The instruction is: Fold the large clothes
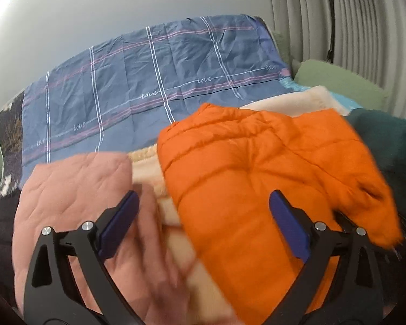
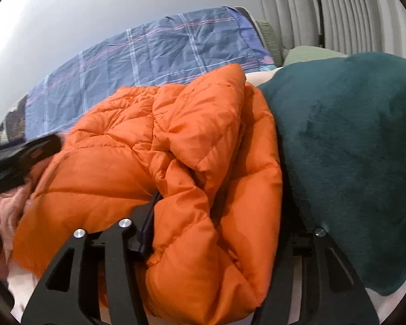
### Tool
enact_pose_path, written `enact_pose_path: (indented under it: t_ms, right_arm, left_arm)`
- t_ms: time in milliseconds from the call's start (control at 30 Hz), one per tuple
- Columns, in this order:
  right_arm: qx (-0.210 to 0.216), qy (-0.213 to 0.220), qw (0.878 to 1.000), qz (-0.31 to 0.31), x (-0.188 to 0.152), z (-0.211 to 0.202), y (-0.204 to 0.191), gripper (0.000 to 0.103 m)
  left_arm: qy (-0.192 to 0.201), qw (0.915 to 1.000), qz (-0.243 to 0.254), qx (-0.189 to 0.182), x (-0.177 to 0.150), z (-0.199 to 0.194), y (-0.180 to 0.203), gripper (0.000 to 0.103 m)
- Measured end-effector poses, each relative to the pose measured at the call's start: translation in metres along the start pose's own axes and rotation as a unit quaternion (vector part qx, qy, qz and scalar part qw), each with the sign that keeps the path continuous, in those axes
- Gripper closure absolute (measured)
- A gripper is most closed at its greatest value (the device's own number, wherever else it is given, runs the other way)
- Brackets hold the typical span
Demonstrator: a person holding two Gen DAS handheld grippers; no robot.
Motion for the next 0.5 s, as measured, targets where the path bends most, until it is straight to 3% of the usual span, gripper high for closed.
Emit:
enact_pose_path:
  t_ms: [133, 167, 200, 333, 500]
  right_arm:
    - [0.088, -0.062, 0.992, 0.061, 0.007, -0.026, 0.014, 0.046]
    - [0.102, -0.068, 0.989, 0.081, 0.004, -0.042, 0.019, 0.04]
    - [0.098, -0.061, 0.989, 0.089, 0.001, -0.061, 0.024, 0.03]
    - [0.073, -0.022, 0.996, 0.042, -0.014, -0.136, 0.028, 0.03]
    - [0.068, 0.013, 0.997, 0.025, -0.041, -0.223, 0.031, 0.03]
  left_arm:
    - [0.001, 0.9997, -0.008, -0.021, -0.031, -0.046, -0.015, 0.004]
    - [0.0, 0.9997, -0.006, -0.022, -0.037, -0.053, -0.018, 0.004]
    - [-0.002, 0.9998, -0.004, -0.021, -0.041, -0.055, -0.02, 0.004]
    - [-0.004, 0.9993, -0.014, -0.035, -0.061, -0.079, -0.023, 0.004]
    - [0.01, 0.9964, -0.02, -0.081, -0.085, -0.127, -0.002, 0.004]
Point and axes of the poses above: each gripper's, at about its wrist camera, not at the fingertips, and z roughly the way its jaws point, y to its right, x to its top, the point moved 3 cm from there along z, roughly the way its jaws point, and after that the axes turned 3 degrees about -x, right-handed, at the moved point
